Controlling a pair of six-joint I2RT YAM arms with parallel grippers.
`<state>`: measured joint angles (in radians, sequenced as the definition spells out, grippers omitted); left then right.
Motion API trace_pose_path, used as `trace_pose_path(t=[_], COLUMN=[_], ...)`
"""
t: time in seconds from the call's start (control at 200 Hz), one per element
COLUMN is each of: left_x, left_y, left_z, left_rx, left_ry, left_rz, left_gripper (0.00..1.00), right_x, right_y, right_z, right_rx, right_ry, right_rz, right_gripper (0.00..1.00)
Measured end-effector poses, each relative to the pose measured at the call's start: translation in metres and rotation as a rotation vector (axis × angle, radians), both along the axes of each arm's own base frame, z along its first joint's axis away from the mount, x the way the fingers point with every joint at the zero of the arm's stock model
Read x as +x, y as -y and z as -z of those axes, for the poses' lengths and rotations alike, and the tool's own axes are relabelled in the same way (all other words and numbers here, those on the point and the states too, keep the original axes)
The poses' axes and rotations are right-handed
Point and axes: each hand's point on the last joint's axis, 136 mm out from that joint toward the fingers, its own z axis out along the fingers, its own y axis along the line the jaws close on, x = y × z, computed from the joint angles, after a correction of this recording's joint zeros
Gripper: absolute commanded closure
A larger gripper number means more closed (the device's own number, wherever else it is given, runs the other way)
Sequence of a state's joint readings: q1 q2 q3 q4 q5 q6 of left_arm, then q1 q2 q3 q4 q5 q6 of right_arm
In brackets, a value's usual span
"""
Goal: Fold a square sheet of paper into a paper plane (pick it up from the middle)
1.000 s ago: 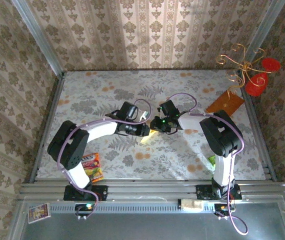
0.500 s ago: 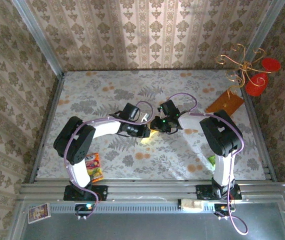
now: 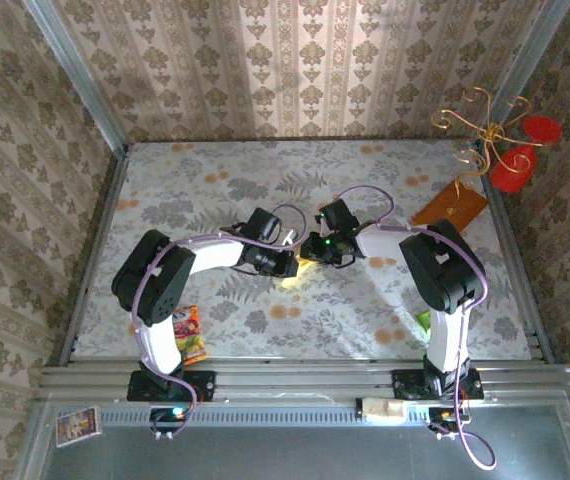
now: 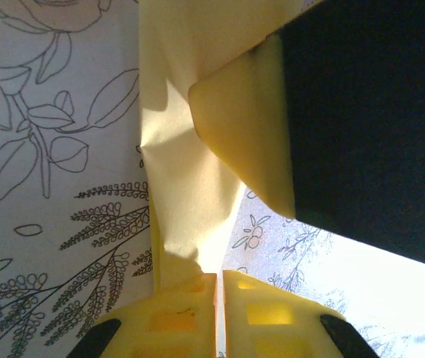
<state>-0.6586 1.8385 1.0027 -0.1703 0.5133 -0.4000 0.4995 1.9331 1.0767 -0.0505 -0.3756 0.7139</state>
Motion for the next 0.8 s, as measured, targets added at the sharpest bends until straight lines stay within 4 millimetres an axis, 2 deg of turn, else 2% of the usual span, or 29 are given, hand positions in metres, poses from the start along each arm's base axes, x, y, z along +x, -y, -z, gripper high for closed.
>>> trace_pose_path(t=[0.59,0.725,0.8], left_x=[0.002,0.002,0.001], left_y=[-0.005,-0.006,-0.006], left_z=[0.004,0.006,0.006], left_rx=[0.024,0.027,0.027], left_ry=[-0.002,-0.006,-0.006], left_rz=[-0.015,-0.015,-0.015], left_gripper=[0.90,0.90,0.90], right_x=[0.000,-0.001,-0.003], right_y=[0.000,-0.001,-0.004], right_z=[-0.002,-0.009,-0.016], right_rx=[0.017,0.021,0.021], right_ry=[-0.009,0.000,0.012], right_rz=[-0.006,-0.008,-0.015], right_gripper=[0.80,0.81,0.84])
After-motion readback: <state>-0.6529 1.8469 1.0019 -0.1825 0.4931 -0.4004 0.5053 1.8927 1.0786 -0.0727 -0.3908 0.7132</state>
